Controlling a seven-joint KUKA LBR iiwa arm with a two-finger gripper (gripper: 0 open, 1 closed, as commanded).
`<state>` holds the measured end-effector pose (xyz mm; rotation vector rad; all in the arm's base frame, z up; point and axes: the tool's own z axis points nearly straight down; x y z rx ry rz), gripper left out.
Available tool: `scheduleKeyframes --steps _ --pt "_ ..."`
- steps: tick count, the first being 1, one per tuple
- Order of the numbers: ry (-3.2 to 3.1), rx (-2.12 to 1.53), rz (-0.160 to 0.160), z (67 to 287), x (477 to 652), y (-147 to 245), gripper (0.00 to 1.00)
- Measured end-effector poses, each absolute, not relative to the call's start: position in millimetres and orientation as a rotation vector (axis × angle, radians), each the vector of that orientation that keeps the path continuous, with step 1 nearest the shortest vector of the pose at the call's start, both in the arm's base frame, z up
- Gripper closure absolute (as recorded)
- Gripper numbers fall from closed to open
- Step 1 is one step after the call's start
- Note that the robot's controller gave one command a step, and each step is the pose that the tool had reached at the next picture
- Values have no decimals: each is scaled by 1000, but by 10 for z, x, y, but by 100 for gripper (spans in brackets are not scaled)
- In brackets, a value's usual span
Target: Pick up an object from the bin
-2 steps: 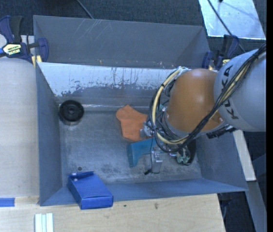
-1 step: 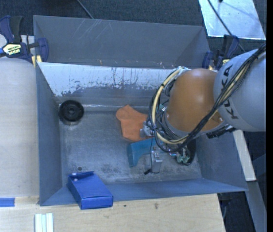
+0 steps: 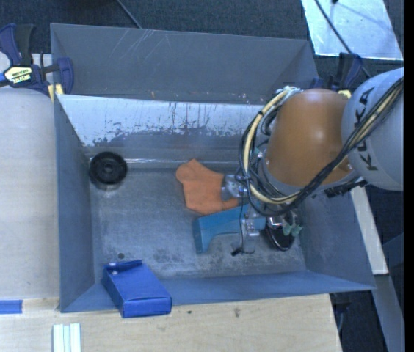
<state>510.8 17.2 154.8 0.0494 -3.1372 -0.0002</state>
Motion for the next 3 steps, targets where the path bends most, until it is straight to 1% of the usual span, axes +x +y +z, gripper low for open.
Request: scheduleKeyframes --steps 1,2,3 --pt "-3101 570 3 1268 5244 102 0" --pt "-3110 -373 -1 743 5293 109 100" --pt "-3111 -373 -2 746 5296 108 100"
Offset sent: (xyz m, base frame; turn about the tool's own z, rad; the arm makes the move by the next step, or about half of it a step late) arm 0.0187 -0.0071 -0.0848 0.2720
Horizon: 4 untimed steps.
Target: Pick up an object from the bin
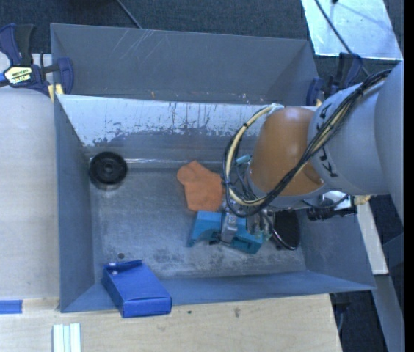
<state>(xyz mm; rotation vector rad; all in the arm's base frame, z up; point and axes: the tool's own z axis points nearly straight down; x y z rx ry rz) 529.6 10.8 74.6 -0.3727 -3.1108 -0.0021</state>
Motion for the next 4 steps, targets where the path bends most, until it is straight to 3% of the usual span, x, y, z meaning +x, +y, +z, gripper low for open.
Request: scheduleKeyframes --steps 1,2,3,4 --pt "-3140 -371 9 756 5209 158 100" --pt "-3104 -369 6 746 5620 211 100" --pt "-3145 -374 -6 765 5754 212 100" --pt "-3126 -353 0 856 5445 348 100"
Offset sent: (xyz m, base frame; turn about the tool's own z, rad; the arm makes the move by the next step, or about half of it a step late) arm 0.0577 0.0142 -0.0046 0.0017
